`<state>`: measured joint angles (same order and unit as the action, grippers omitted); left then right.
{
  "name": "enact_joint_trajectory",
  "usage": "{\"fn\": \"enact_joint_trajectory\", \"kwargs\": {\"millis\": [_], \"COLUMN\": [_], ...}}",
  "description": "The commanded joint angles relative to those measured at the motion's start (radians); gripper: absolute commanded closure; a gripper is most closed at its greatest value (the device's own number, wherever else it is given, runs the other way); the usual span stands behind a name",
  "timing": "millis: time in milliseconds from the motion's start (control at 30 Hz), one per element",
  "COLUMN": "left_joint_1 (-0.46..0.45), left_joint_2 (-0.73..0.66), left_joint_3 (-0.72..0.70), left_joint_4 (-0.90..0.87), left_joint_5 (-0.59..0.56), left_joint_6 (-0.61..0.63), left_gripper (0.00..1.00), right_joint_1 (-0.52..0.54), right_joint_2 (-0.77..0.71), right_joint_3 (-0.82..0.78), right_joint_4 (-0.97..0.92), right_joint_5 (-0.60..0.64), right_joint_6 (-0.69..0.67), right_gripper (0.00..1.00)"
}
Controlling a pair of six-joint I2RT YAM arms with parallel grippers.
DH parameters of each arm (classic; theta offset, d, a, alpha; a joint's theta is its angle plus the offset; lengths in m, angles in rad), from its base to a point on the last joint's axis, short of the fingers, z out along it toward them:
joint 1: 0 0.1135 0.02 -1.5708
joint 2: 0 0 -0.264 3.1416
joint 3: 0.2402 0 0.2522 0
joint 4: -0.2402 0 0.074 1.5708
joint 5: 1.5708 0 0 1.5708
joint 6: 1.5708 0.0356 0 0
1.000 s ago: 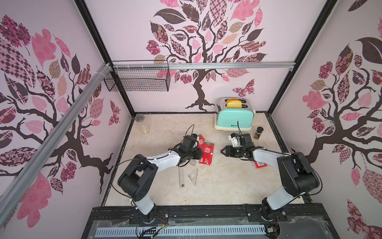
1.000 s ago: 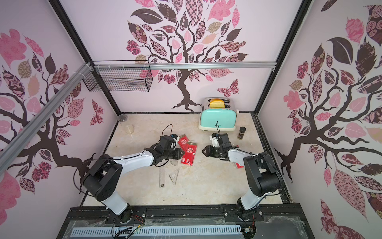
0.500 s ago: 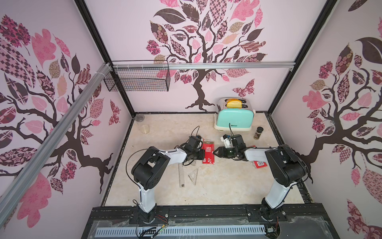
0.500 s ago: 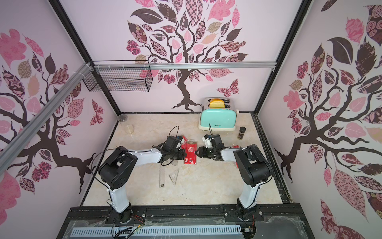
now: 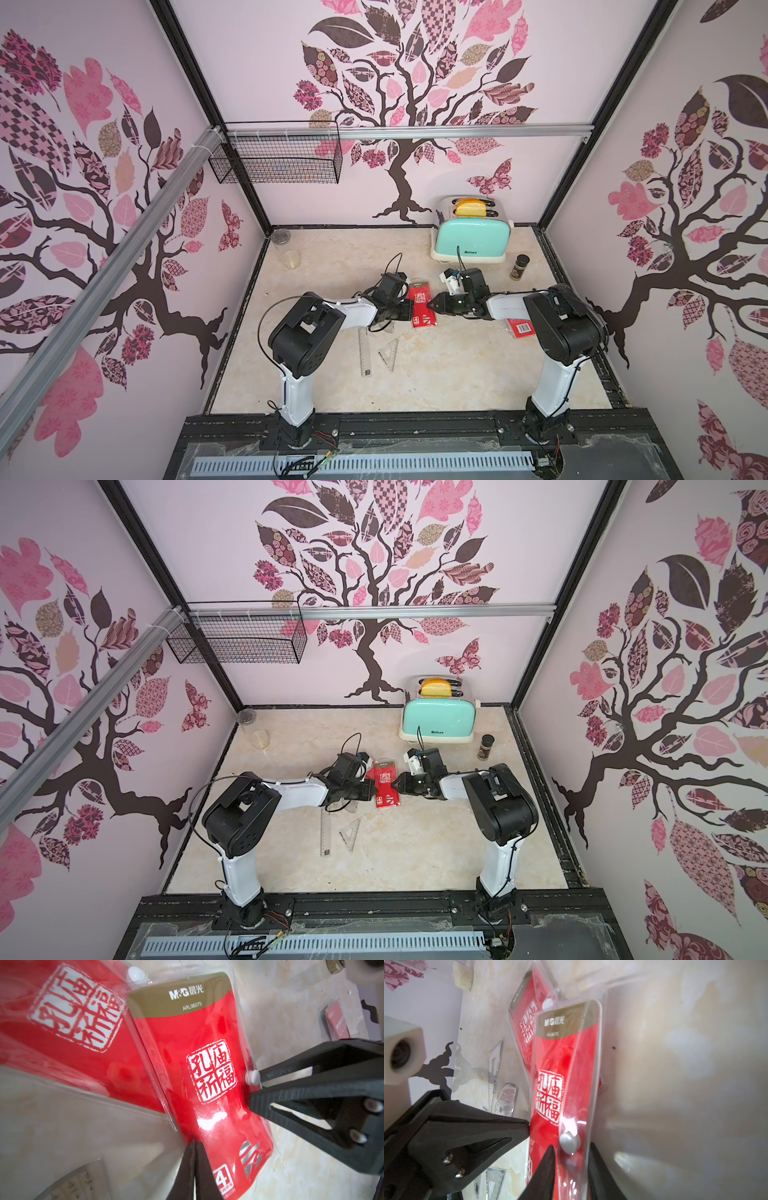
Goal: Open the ruler set and take out the ruler
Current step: Pick up the ruler set bag from the ruler set bag.
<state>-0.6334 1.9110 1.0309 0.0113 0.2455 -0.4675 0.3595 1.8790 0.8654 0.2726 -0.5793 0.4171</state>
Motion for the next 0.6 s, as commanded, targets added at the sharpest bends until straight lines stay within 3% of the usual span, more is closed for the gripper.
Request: {"fn": "enact_joint_trajectory", "kwargs": {"millis": [0,267,567], "left_joint_1": [-0.003,-0.003,-0.002], "left_joint_2": [0.032,0.008,-0.122], "left_joint_3": [0.014,0.017,0.014], "left_joint_4": [-0.005,-0.005,-0.019], "left_joint_5": [0.011,0.010,-0.035], "left_joint_6": [0.005,0.010,0.033], "left_gripper": [0.94,0.91,0.65], "right_joint_1": [0.009,0.009,0.009], "right_joint_2": [0.009,-0.037,-0.149], "right_joint_3": [0.031,0.024,0.027], "right_joint_4": [-0.008,-0.039,-0.092], "right_joint_5": [-0.031,-0.021,0.023], "right_joint_6": [-0.010,-0.025,-0.061], "right_gripper": [0.77,1.00,1.00]}}
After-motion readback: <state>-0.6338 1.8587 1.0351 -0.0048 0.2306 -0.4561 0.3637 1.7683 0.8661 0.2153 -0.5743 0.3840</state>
